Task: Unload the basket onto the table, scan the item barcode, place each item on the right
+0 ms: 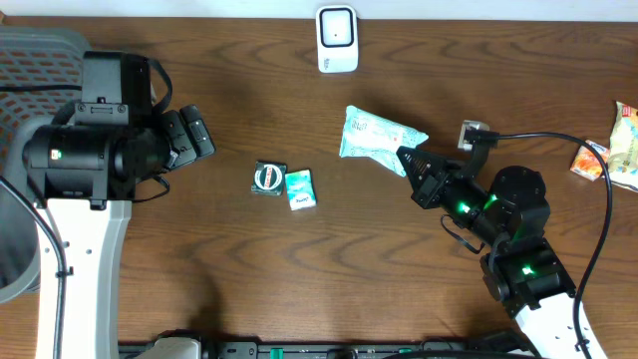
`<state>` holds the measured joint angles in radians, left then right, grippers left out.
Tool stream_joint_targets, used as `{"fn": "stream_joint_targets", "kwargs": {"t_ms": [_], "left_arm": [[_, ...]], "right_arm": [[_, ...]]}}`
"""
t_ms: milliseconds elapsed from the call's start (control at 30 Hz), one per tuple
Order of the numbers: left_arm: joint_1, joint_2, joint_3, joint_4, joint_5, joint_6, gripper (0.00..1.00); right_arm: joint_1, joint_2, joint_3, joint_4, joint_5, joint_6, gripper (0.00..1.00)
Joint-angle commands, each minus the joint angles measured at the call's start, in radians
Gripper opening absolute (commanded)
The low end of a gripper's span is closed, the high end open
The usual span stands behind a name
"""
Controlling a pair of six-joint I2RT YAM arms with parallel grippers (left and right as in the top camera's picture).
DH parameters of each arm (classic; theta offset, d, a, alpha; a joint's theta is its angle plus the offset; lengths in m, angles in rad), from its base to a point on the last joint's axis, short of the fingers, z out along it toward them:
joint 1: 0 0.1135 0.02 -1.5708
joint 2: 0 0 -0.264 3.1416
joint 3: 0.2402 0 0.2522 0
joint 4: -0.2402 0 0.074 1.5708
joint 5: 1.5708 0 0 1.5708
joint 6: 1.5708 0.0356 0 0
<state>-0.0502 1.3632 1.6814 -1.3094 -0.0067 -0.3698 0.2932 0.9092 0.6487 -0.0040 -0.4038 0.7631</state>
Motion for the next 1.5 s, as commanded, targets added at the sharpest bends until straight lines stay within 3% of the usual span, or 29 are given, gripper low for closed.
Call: {"fn": "stream_joint_targets", "kwargs": {"t_ms": [0,367,600,733,900,1033,1467], "left_arm": [[0.003,-0.005,0.002,-0.004,-0.013,-0.012,0.98],[0.003,-0.005,0.002,-0.004,-0.013,-0.012,0.98],[0.003,-0.005,0.002,-0.004,-0.013,-0.012,0.97],[0.003,-0.005,0.002,-0.004,-0.013,-0.012,0.98],[0.003,-0.005,0.002,-0.004,-0.013,-0.012,0.98],[0.003,-0.005,0.002,-0.004,-0.013,-0.012,0.98],[0.003,-0.005,0.002,-0.004,-0.013,-0.012,0.98]], "right_arm": [[0.008,-0.006,0.037,0.002,0.011,-0.02,0.01],[0.01,0.082,0.043,0.0,0.053,-0.022,0.01],[0.008,0.25,0.103,-0.084,0.147,-0.142,0.01],[0.008,0.365,0.248,-0.26,0.307,-0.288,0.01],[0.009,0.514,0.471,-0.512,0.665,-0.47,0.01],[0.01,0.631,0.544,-0.596,0.862,-0.567,0.01],[0.139,0.861,0.544,-0.623,0.857,-0.589,0.01]]}}
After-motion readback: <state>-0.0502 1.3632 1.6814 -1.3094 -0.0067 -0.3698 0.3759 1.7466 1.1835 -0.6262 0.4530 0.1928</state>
